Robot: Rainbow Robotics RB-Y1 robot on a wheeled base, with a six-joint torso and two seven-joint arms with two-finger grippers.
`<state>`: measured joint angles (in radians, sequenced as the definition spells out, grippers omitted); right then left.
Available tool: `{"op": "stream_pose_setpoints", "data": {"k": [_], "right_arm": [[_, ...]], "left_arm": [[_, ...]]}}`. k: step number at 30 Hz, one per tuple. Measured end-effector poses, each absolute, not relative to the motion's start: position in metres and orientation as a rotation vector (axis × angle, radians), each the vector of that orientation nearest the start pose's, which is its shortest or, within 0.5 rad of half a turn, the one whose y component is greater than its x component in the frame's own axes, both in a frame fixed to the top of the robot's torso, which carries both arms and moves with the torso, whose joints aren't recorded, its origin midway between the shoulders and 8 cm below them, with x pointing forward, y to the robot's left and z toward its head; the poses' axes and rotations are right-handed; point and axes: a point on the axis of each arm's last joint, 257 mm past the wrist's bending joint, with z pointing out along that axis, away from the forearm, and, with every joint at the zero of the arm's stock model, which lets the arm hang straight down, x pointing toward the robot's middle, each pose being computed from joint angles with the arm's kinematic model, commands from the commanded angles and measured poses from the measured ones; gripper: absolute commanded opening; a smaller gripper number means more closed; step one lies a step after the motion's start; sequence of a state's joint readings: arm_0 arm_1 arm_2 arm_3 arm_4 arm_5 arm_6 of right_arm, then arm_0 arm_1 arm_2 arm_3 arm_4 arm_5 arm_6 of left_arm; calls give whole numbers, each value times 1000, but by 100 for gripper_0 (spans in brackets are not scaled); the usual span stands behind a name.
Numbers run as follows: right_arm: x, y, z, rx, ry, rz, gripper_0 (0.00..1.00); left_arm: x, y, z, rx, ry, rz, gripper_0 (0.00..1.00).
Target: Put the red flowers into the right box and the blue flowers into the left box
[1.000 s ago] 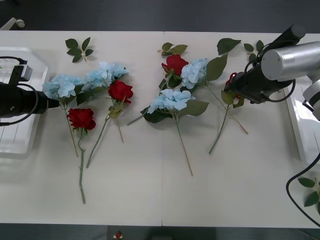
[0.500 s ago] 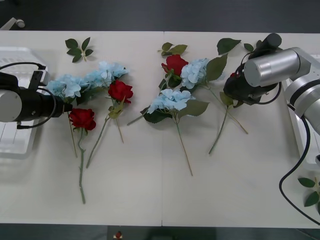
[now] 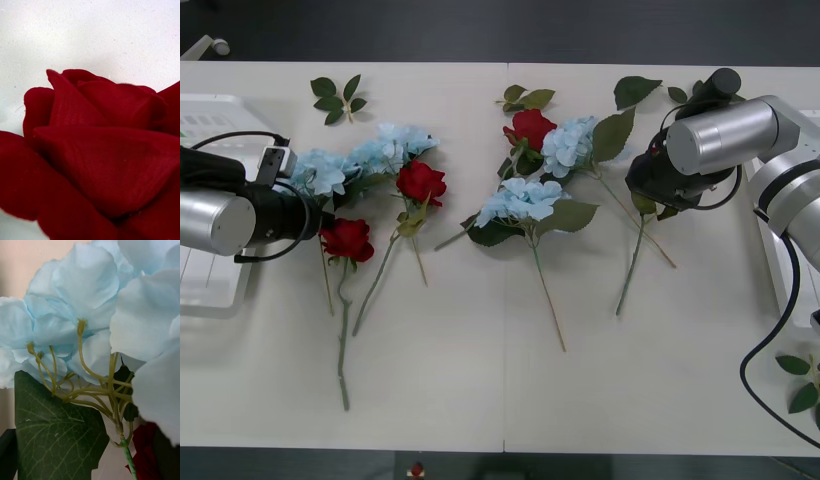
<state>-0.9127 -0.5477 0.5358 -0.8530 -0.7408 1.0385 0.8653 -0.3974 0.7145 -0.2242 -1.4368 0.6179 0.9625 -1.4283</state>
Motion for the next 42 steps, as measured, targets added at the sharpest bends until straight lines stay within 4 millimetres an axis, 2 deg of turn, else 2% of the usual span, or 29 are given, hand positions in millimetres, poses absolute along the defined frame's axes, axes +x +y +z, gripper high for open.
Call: {"op": "stream_pose_setpoints", "data": {"k": [3, 6, 7, 9, 11, 15, 20, 25, 30, 36, 39, 42], "right_arm": [[616, -258, -289, 530, 2566, 173, 0], [617, -253, -282, 525, 2563, 207, 0], [616, -252, -277, 525, 2568, 222, 0], [613, -253, -267, 518, 2576, 234, 0], [611, -257, -253, 502, 2577, 240, 0], [606, -278, -227, 463, 2579, 192, 0], [600, -308, -205, 270, 2598, 145, 0], [595, -353, -182, 227, 2588, 105, 0], [588, -411, -154, 96, 2568, -33, 0], [583, -468, -136, 14, 2519, -201, 0], [578, -494, -139, -7, 2503, -274, 0], [568, -514, -148, -15, 2510, -319, 0]], "left_arm": [[557, 344, -286, 136, 2400, 34, 90], [558, 343, -288, 139, 2399, 41, 73], [558, 343, -289, 139, 2401, 45, 60], [557, 343, -294, 134, 2407, 52, 24], [556, 343, -298, 129, 2413, 54, 1], [556, 343, -299, 124, 2416, 52, 0], [556, 343, -298, 124, 2414, 51, 0], [545, 336, -283, 139, 2453, -6, 0], [532, 342, -241, 117, 2484, -65, 0], [532, 366, -172, 68, 2409, -55, 0], [534, 391, -137, 51, 2352, 2, 0], [535, 426, -105, 9, 2300, 70, 0]]}}
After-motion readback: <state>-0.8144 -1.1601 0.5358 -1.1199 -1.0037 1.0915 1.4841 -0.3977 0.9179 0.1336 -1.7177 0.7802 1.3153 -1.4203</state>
